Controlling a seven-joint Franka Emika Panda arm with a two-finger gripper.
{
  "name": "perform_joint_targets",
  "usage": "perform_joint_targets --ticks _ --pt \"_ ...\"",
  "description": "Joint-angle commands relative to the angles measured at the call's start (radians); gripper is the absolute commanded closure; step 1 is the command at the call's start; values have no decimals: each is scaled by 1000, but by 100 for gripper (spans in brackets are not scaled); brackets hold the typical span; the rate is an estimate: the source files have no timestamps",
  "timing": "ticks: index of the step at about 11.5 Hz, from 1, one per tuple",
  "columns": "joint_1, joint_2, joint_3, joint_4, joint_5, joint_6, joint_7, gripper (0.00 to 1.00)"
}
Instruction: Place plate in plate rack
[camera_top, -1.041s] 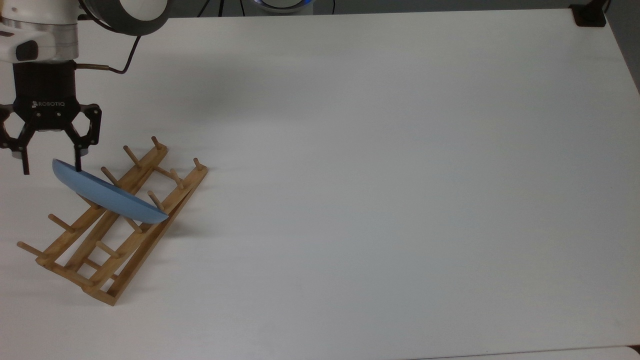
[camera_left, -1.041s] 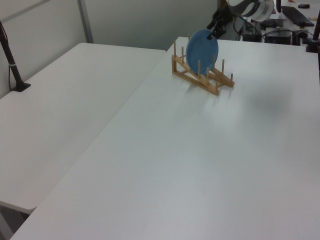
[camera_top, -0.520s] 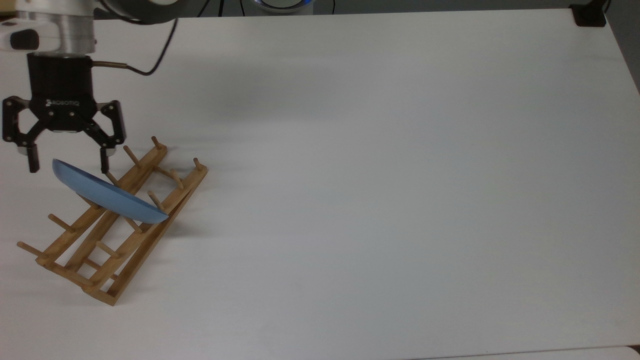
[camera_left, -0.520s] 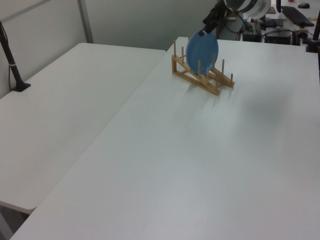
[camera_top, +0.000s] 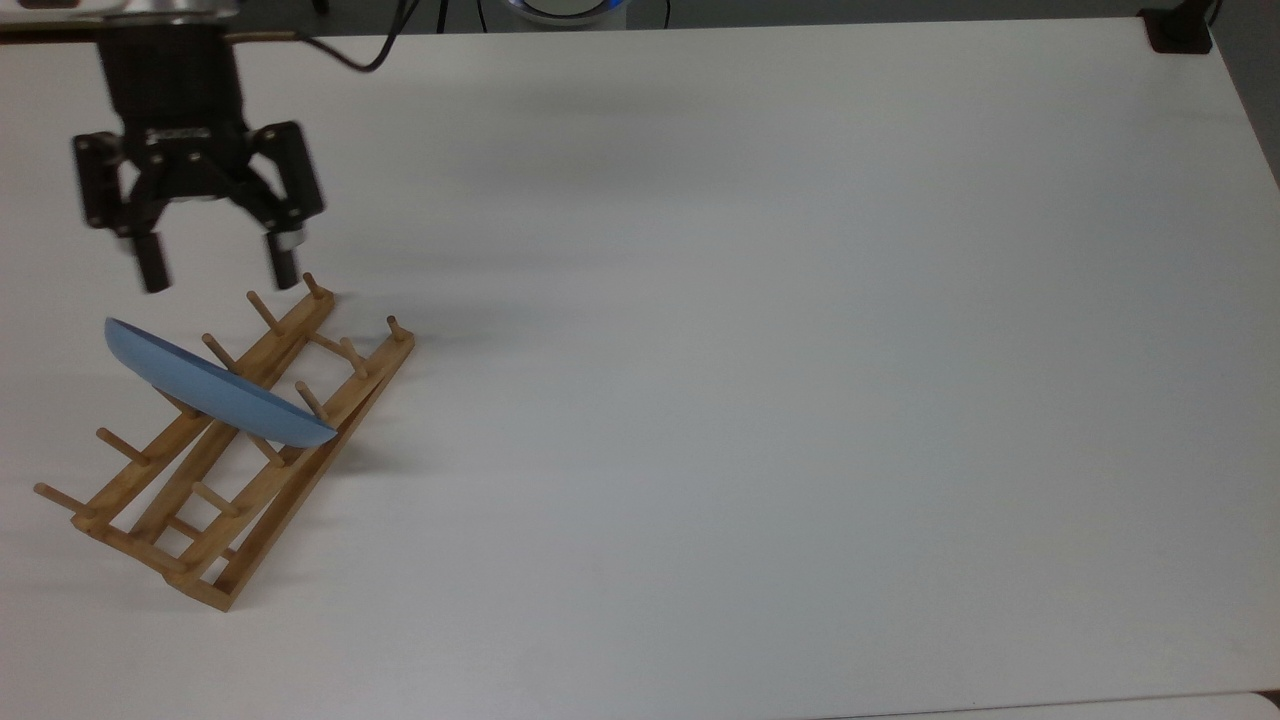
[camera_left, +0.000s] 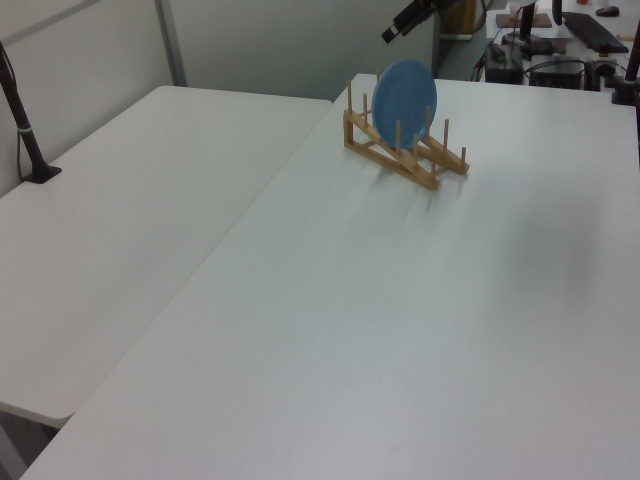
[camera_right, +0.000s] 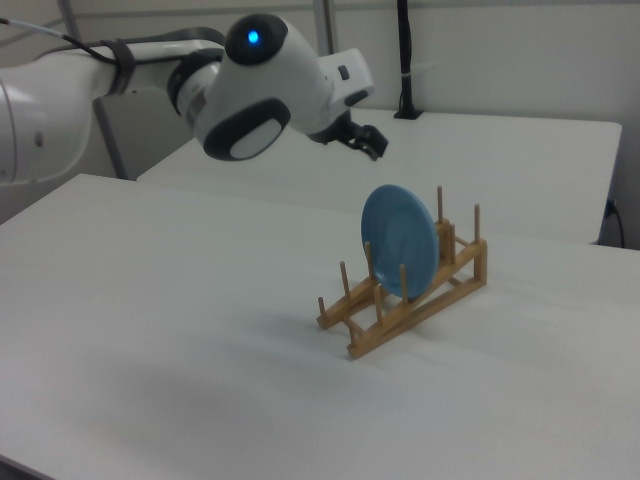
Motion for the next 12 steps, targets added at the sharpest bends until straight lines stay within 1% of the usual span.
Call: perform_joint_targets --ticks 1,2,3,4,5,6,8,9,10,11,12 --pt "20 -45 59 -5 -209 -139 198 0" --pt "21 -50 80 -8 -229 -166 228 0" --pt "22 -50 87 -5 -296 -273 273 0" --pt "21 -52 110 0 -379 -371 354 0" --pt "21 -59 137 12 -438 -466 446 0" --pt "21 -62 169 32 -490 -575 503 0" --pt "13 -87 229 48 -582 -747 564 0" --pt "10 -96 264 48 -646 -797 577 0" --pt "5 -108 278 48 -671 -840 593 0" --pt "2 -125 280 43 -671 -849 616 0" --pt "2 -134 280 40 -671 -843 672 0"
